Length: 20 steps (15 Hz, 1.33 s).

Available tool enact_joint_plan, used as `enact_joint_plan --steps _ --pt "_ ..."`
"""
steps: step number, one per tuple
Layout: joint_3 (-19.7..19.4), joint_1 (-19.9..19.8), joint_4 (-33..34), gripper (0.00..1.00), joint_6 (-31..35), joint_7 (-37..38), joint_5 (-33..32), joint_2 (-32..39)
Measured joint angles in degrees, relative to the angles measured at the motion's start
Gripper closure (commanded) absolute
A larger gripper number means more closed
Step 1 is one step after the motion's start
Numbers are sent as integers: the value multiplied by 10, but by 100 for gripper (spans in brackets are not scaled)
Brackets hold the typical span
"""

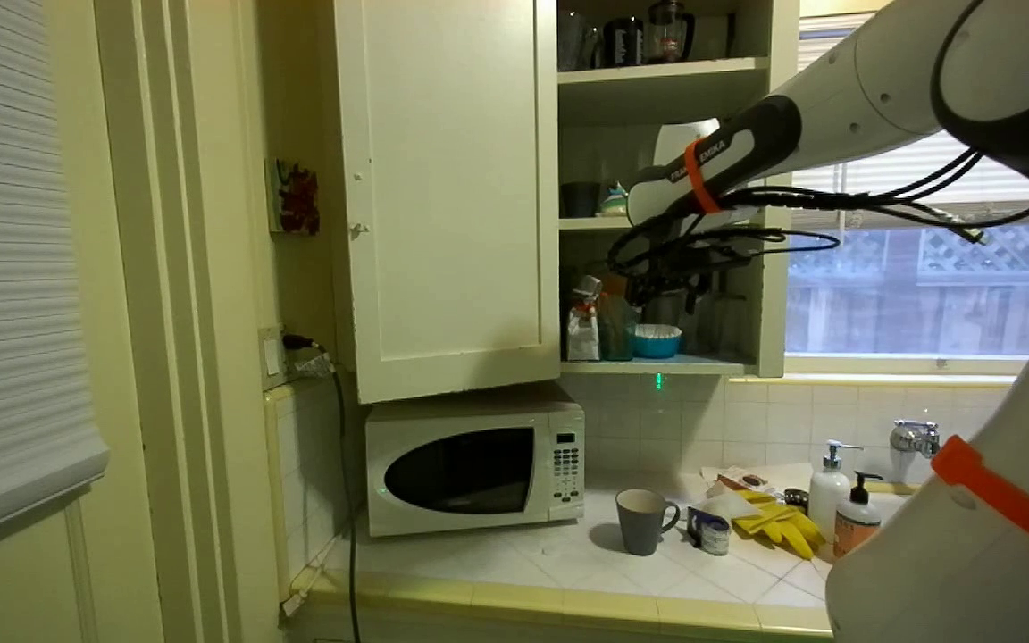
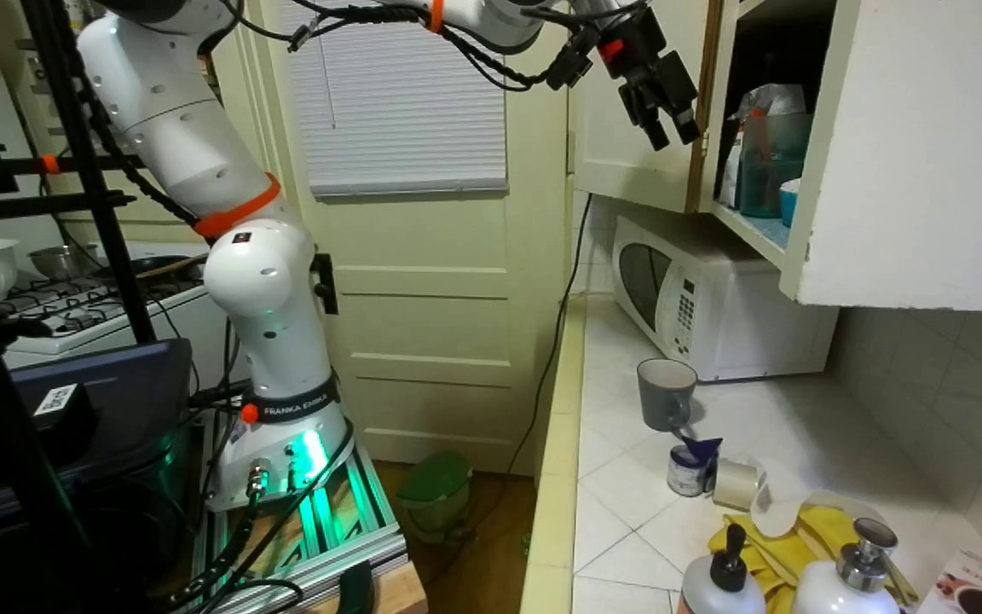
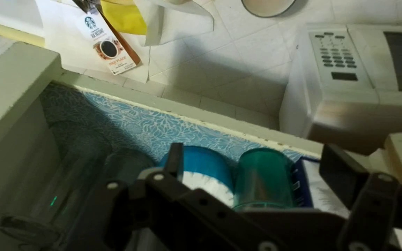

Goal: Put the blue cup on the bottom shelf onto the second shelf

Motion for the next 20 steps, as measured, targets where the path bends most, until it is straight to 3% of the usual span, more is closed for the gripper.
enact_joint_plan --steps 9,20 --pt "14 -56 34 0 167 204 -27 66" --pt "17 -58 53 0 216 303 -22 92"
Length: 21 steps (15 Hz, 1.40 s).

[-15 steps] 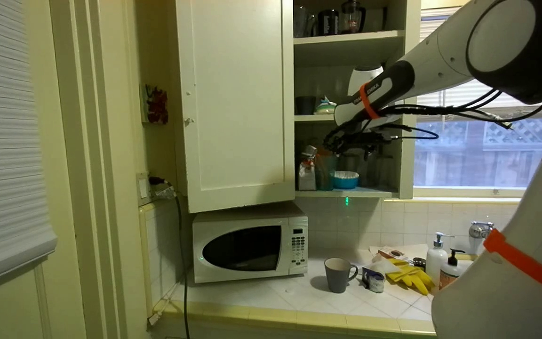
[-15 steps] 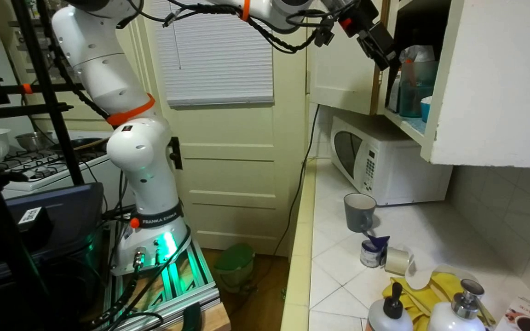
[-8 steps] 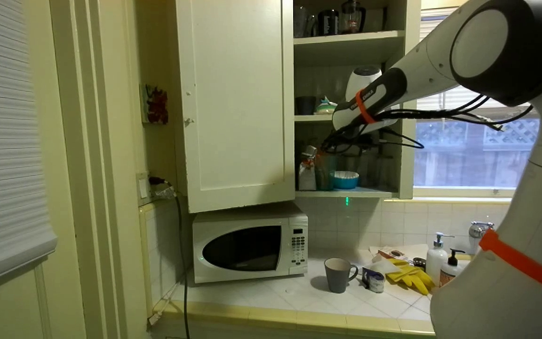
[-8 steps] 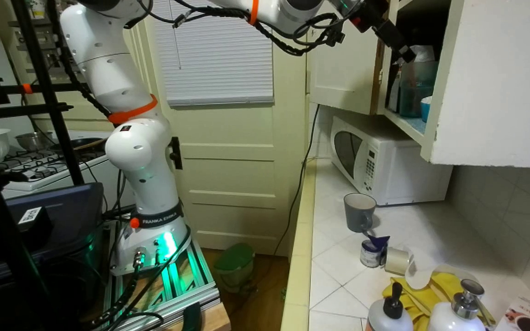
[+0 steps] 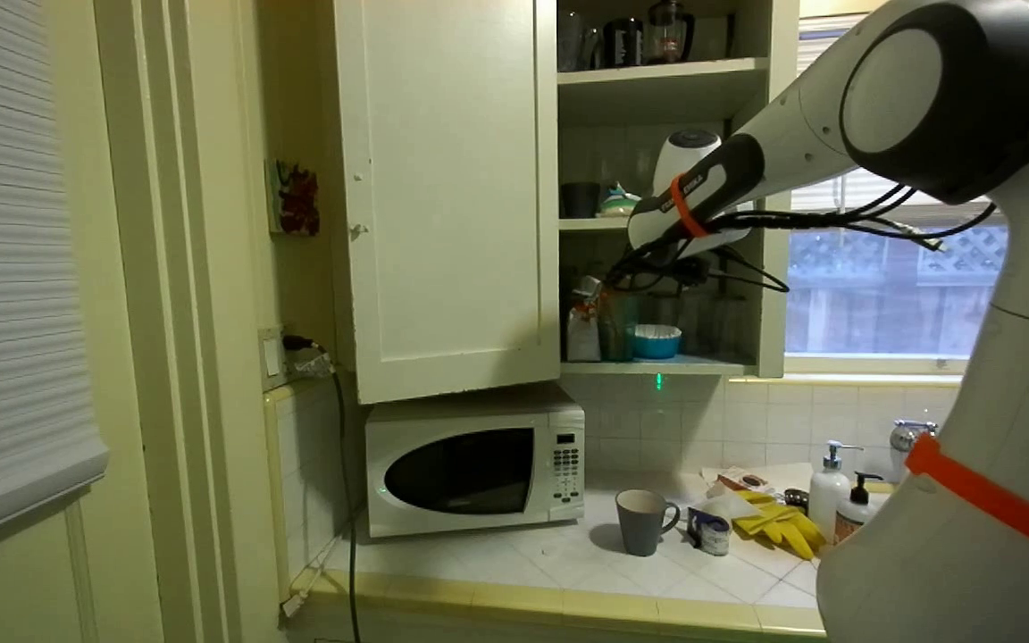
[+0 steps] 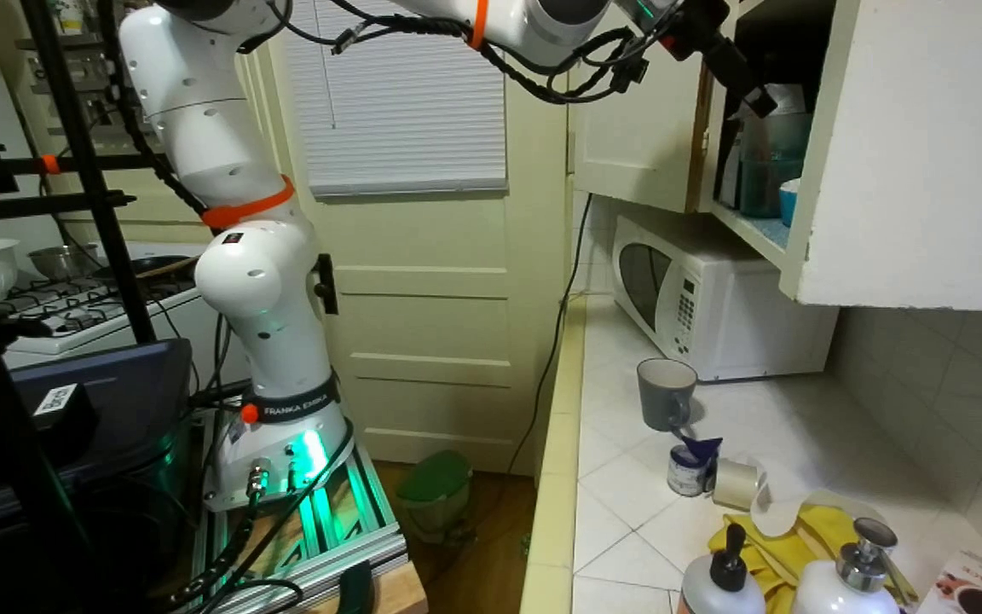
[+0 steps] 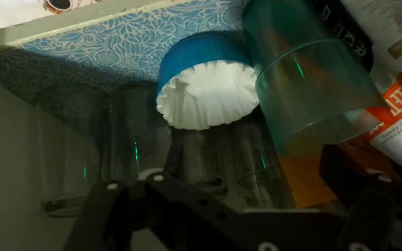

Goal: Put the blue cup on the bottom shelf onto the second shelf

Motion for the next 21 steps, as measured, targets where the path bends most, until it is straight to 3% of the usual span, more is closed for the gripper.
enact_joint_plan --steps 5,7,8,14,17,21 --pt "0 4 13 2 11 9 6 21" --pt "0 6 17 27 11 9 11 30" --pt "0 8 19 30 11 9 14 34" --pt "-1 14 32 79 11 9 28 54" --pt "-4 17 38 99 11 9 33 60" --pt "-7 20 44 98 11 8 36 66"
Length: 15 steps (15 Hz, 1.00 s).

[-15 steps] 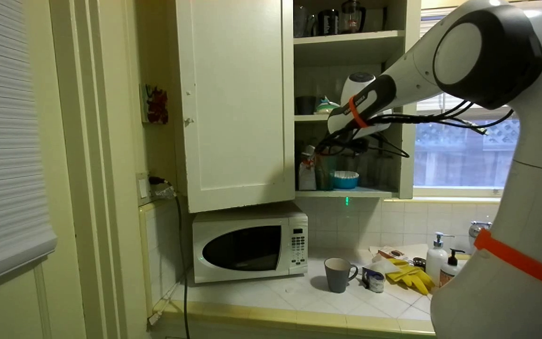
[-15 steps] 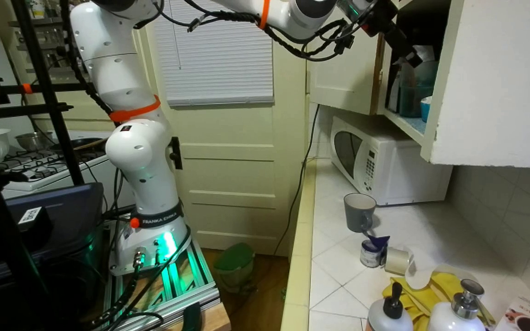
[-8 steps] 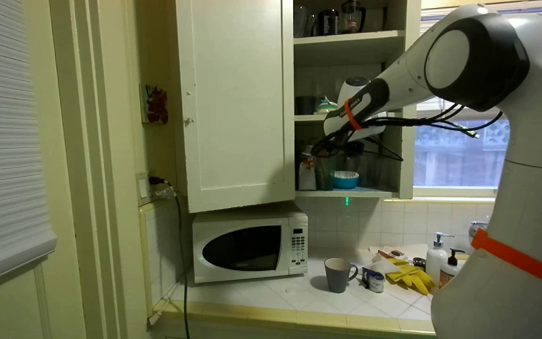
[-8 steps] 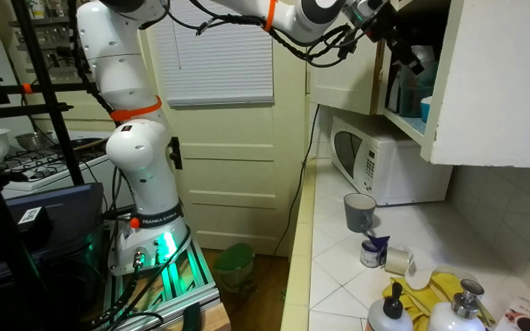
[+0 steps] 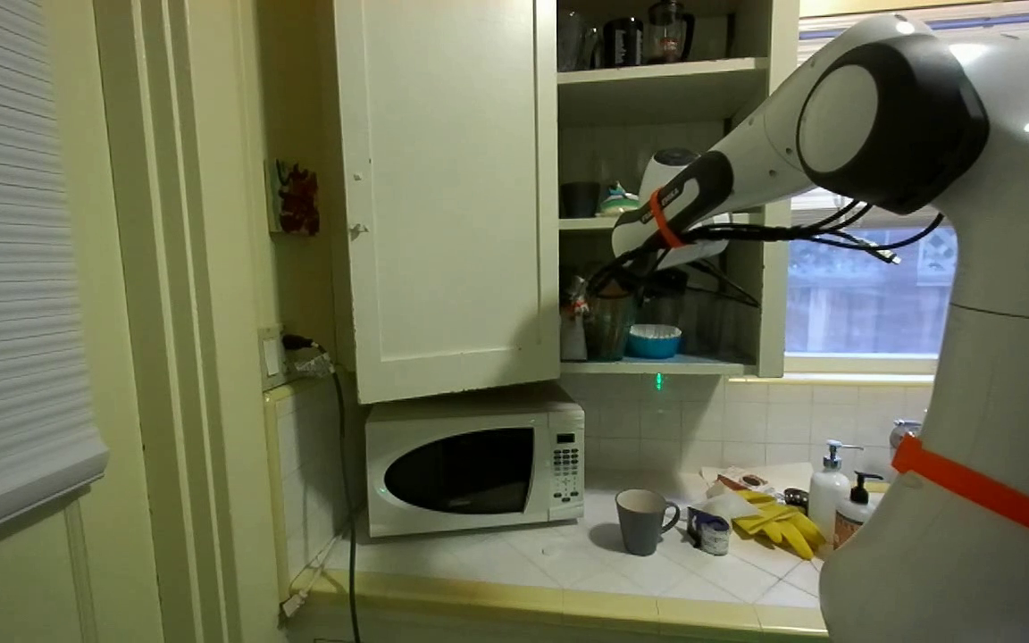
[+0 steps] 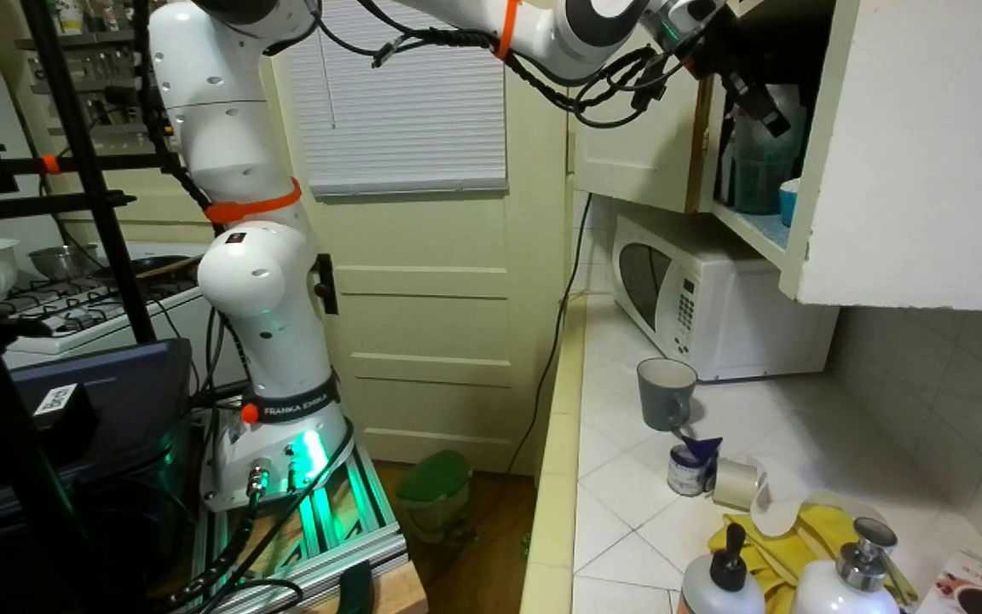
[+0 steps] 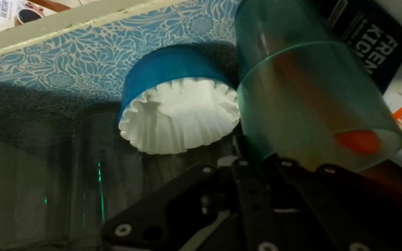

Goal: Put the blue cup on the bottom shelf onto the second shelf

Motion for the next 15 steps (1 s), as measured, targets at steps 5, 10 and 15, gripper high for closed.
enact_joint_plan --steps 5,10,15 --pt "0 0 1 98 0 0 0 2" --pt "-1 3 2 98 -1 -16 0 -9" --pt "-1 13 2 98 -68 -86 8 -56"
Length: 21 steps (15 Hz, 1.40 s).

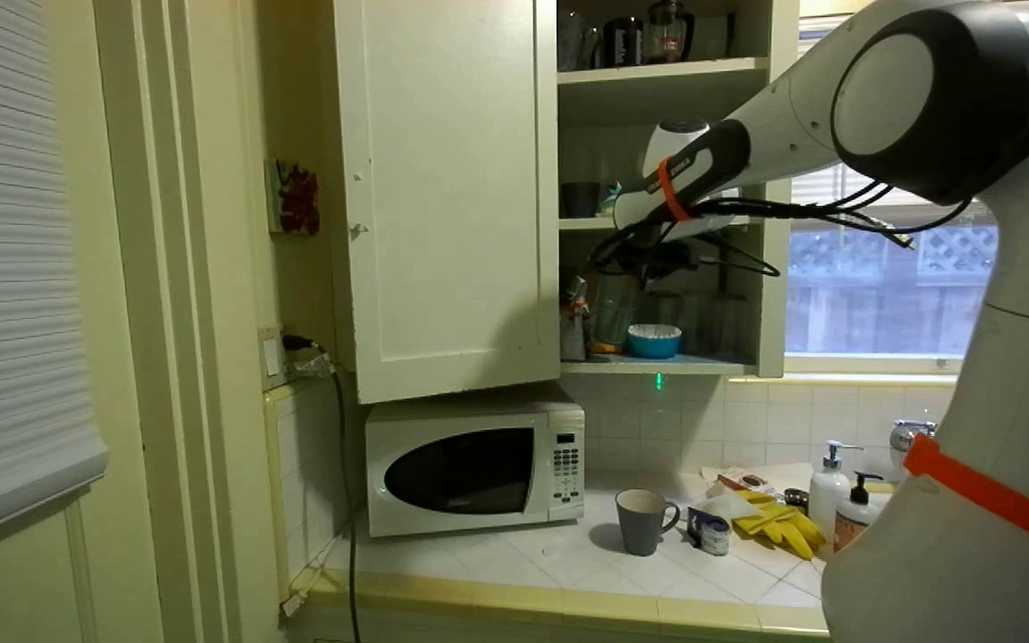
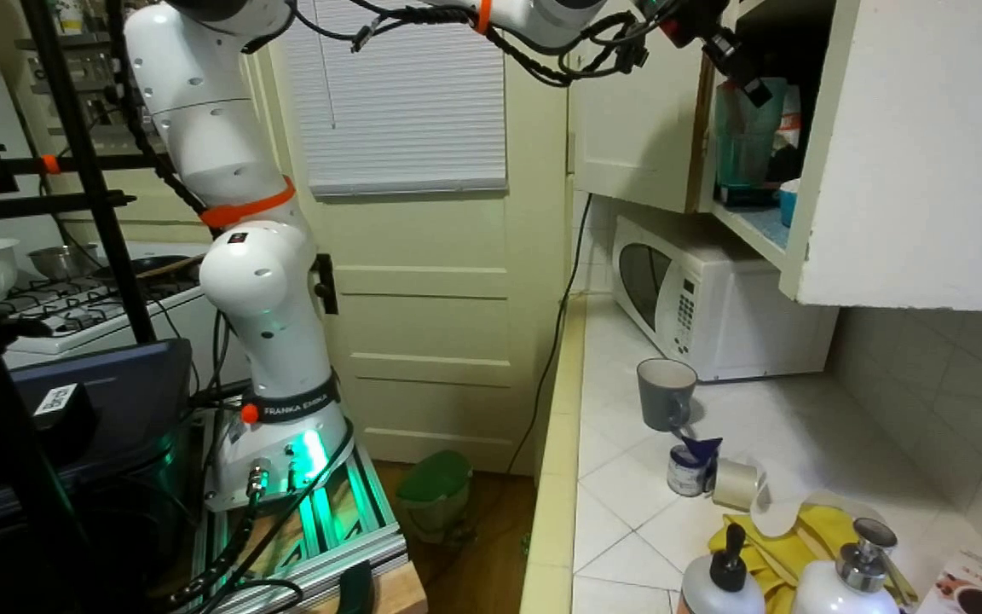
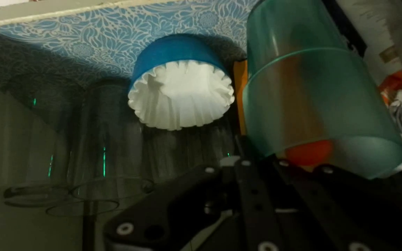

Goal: Put the blue cup on the bottom shelf onto the second shelf

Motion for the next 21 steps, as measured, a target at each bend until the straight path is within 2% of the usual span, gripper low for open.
enact_joint_plan --steps 7,15,21 --pt "4 12 0 98 -136 -101 25 -74" --pt "20 12 8 98 -160 -131 7 -137" --pt "22 11 63 98 -192 -136 6 -145"
